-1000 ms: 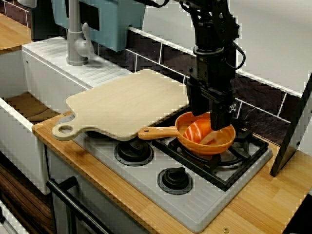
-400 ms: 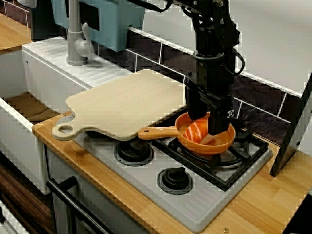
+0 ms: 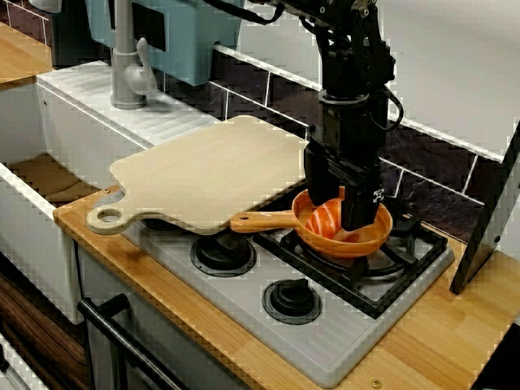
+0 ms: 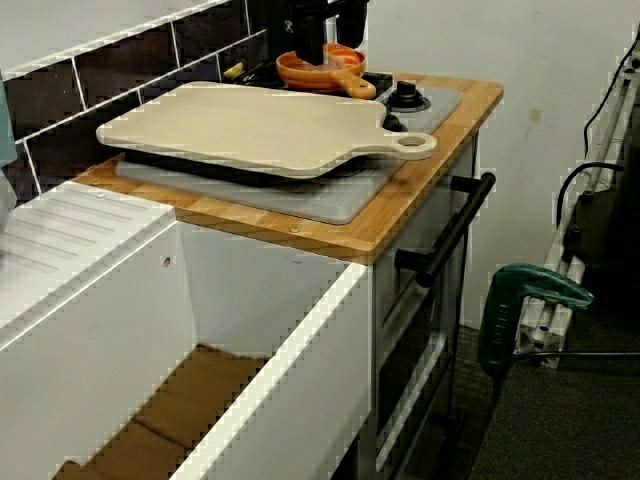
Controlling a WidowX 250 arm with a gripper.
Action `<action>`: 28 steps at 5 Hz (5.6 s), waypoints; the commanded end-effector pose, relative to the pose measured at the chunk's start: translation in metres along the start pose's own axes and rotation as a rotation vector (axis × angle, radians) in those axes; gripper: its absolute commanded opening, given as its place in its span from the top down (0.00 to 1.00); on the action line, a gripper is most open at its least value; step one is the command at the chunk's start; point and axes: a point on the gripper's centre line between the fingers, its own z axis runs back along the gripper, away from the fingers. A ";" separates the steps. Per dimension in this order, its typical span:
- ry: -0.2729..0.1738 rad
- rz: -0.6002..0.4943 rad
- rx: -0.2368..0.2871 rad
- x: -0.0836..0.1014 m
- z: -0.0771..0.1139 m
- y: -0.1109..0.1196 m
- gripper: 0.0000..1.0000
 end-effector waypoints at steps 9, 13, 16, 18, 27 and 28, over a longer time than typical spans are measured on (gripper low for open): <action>-0.019 0.016 -0.012 -0.001 0.000 0.001 1.00; -0.101 0.086 -0.086 -0.002 0.059 0.024 1.00; -0.160 0.115 0.049 0.005 0.077 0.082 1.00; -0.170 0.118 0.114 0.013 0.069 0.109 1.00; -0.041 -0.648 0.073 -0.040 0.047 0.151 1.00; -0.036 -0.676 0.075 -0.046 0.040 0.144 1.00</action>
